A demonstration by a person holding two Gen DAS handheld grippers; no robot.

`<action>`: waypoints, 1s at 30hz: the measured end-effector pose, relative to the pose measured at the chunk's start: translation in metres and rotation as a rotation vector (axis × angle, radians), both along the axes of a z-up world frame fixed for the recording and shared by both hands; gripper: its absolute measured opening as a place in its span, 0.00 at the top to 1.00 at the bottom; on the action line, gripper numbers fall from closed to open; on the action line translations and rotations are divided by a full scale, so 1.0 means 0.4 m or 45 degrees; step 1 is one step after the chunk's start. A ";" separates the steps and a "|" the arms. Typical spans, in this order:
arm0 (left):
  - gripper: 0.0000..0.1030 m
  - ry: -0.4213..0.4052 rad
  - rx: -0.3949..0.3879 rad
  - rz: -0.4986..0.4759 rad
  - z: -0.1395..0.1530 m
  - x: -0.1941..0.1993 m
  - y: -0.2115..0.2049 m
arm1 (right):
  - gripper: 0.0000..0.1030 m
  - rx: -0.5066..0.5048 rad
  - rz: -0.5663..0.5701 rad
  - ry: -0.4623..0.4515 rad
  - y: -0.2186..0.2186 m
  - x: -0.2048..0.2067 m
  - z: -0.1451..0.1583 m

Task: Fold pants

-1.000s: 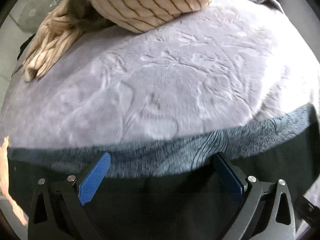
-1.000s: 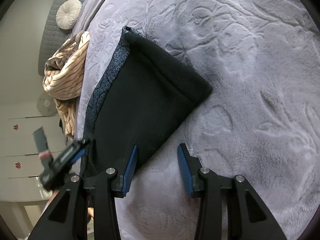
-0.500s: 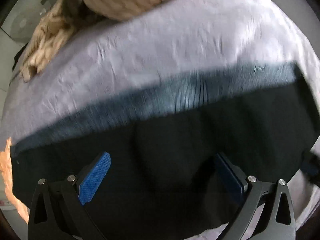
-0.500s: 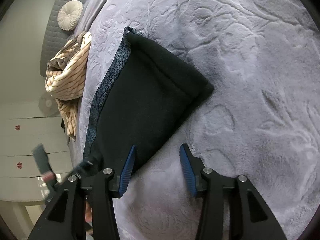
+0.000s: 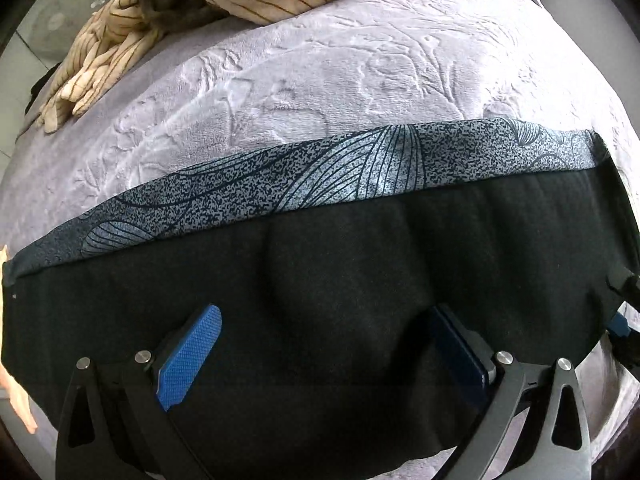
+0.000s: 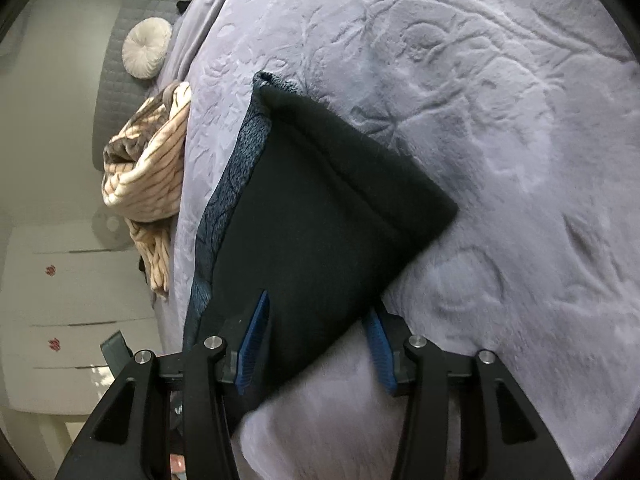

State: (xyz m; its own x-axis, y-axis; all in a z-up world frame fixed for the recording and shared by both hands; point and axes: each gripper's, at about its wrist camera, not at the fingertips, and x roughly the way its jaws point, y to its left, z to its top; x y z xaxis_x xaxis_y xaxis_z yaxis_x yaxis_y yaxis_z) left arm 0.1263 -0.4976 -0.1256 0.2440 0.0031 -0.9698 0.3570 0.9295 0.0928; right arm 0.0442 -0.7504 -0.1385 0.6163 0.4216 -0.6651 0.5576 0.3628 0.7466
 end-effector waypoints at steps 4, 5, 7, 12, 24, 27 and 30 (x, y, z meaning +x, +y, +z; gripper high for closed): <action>0.00 0.000 0.000 -0.001 -0.001 0.003 0.003 | 0.46 0.020 -0.017 -0.029 -0.001 0.017 -0.008; 0.00 0.001 0.000 -0.001 -0.001 0.003 0.003 | 0.46 0.027 -0.015 -0.034 -0.002 0.024 -0.005; 0.00 0.000 -0.001 0.000 -0.003 0.008 0.007 | 0.45 0.041 -0.006 -0.091 -0.002 0.037 0.015; 0.00 -0.003 0.003 -0.001 -0.010 0.011 0.016 | 0.37 -0.026 0.078 -0.174 0.007 0.054 0.048; 0.00 -0.031 0.014 0.063 0.033 0.033 0.025 | 0.86 0.183 -0.031 -0.194 -0.006 0.100 -0.010; 0.00 -0.134 -0.003 0.179 0.075 0.091 0.052 | 0.86 0.143 0.022 -0.257 0.013 0.098 0.049; 0.00 -0.101 0.037 0.205 0.046 0.147 0.044 | 0.86 0.045 0.102 -0.321 0.047 0.107 0.123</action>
State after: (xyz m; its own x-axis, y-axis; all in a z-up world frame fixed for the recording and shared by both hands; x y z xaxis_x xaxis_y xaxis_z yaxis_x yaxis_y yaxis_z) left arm 0.1849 -0.4801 -0.1073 0.3139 0.0757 -0.9464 0.1942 0.9706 0.1421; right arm 0.0868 -0.7315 -0.0892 0.7244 0.4960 -0.4787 0.3229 0.3694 0.8714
